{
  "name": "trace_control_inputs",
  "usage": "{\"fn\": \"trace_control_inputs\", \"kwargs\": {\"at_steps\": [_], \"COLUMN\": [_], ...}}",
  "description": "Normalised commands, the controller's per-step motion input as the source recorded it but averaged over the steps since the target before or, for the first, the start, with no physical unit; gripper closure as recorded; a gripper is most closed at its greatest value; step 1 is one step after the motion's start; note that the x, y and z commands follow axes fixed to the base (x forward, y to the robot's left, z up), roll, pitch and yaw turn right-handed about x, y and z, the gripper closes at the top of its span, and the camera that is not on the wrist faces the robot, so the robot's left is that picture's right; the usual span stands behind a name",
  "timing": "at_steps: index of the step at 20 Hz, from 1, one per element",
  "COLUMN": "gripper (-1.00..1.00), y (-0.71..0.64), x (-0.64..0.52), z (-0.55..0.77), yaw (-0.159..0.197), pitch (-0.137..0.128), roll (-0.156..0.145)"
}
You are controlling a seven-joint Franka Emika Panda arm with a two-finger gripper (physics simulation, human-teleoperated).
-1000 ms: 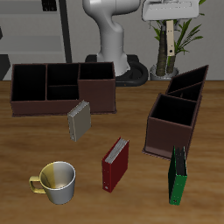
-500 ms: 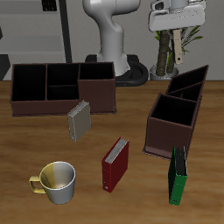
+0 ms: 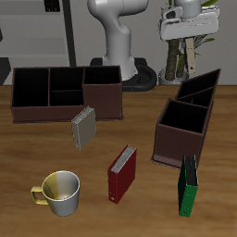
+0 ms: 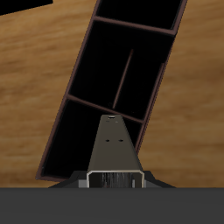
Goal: Place the right yellow book into the left desk caddy's left compartment
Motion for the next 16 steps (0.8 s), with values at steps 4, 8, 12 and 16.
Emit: {"fn": "trace_control_inputs", "kwargs": {"at_steps": [4, 8, 12, 16], "gripper": [1.0, 1.0, 1.0, 1.0], "y": [0.2, 0.17, 0.19, 0.14], "x": [0.08, 0.03, 0.06, 0.12], "z": [-0.21, -0.1, -0.11, -0.08], "yaw": [0.003, 0.008, 0.005, 0.014], "pitch": [0.049, 0.029, 0.028, 0.022], "roll": [0.04, 0.032, 0.033, 0.035]}}
